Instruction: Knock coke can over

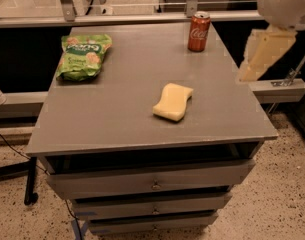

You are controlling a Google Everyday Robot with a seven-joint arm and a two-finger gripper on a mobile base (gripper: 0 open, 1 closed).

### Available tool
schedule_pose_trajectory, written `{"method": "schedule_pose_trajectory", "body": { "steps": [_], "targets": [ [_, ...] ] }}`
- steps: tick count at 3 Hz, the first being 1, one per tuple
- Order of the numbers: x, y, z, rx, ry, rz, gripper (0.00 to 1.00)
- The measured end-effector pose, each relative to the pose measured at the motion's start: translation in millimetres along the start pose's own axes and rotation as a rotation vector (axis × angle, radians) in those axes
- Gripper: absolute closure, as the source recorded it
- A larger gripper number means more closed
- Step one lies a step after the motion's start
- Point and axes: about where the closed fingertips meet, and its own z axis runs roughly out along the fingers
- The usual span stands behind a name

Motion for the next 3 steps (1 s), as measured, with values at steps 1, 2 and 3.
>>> {"method": "schedule_pose_trajectory", "body": {
  "steps": [1,2,3],
  "targets": [
    [-29,-52,-1,0.107,-0.140,-0.075,0.00],
    [-29,-51,-2,0.108,-0.138,-0.075,0.00],
    [-30,-59,-12,0.156,-0.169,-0.055,0.00]
  ]
}}
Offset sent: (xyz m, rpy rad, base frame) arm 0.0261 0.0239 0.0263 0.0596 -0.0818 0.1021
